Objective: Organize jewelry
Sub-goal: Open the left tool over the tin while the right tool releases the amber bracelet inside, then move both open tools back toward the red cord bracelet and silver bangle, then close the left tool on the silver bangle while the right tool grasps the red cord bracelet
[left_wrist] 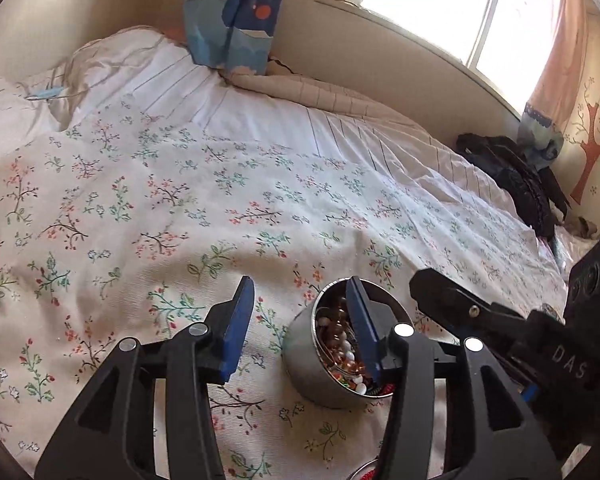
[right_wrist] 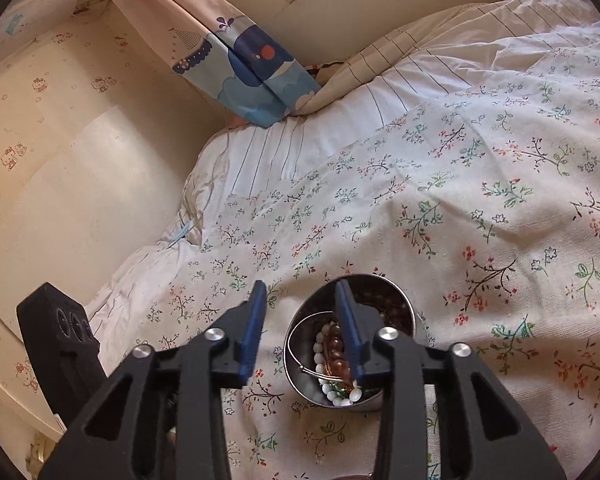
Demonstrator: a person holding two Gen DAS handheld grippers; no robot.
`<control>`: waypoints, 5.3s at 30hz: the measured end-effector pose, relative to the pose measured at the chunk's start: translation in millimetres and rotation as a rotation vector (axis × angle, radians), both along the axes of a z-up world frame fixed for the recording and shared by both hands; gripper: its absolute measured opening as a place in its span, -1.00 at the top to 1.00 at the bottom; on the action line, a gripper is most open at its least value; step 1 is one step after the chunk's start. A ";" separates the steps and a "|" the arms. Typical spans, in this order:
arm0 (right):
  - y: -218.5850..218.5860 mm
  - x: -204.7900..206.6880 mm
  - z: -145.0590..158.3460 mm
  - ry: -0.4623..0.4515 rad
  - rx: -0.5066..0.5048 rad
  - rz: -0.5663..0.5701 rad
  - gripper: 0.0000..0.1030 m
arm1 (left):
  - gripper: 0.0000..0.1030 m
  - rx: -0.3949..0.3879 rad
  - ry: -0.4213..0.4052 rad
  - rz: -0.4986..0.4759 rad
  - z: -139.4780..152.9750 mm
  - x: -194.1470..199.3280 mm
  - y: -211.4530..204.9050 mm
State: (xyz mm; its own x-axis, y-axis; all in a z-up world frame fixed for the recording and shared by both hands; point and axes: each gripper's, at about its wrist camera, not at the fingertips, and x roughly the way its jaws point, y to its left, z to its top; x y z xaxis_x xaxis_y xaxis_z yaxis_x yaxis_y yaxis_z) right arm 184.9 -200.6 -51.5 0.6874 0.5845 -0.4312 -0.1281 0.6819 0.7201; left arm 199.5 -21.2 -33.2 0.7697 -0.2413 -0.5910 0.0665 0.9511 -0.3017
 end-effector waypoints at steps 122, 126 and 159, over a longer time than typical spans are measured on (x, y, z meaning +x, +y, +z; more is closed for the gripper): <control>0.2 -154.9 -17.7 0.262 -0.650 0.077 -0.86 | 0.33 0.585 0.216 -0.331 -52.7 -126.6 -59.1; -1.9 -137.7 -18.5 0.259 -0.613 0.013 -0.86 | 0.58 0.535 0.246 -0.228 -46.5 -117.4 -34.6; 18.0 -90.9 -46.0 0.279 -0.686 0.061 0.04 | 0.93 0.443 0.260 -0.287 -52.4 -107.0 -32.0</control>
